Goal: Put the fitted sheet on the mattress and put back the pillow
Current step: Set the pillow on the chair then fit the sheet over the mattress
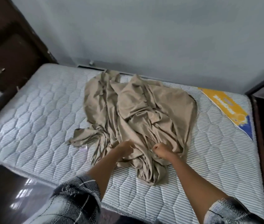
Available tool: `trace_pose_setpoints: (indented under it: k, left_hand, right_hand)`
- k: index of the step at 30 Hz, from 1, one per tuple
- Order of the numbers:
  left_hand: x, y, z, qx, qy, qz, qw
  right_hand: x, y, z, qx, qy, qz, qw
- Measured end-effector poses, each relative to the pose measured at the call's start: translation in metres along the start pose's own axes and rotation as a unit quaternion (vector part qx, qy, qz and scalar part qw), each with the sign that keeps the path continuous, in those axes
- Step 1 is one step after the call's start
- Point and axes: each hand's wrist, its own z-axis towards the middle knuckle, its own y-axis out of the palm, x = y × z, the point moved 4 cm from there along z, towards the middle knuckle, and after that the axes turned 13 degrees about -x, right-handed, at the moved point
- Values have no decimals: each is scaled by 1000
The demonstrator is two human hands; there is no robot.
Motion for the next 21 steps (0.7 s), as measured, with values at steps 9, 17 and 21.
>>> trace_pose_setpoints:
  k: [9, 17, 21]
  left_hand:
    - [-80, -55, -8, 19, -5, -18, 1000]
    - [-222, -138, -19, -7, 6, 26, 1000]
    - [-290, -166, -26, -25, -15, 57, 998]
  right_hand:
    - [-81, 49, 43, -3, 6, 36, 999]
    - [-220, 149, 108, -16, 16, 87, 996]
    - [-285, 195, 128, -18, 17, 114, 993]
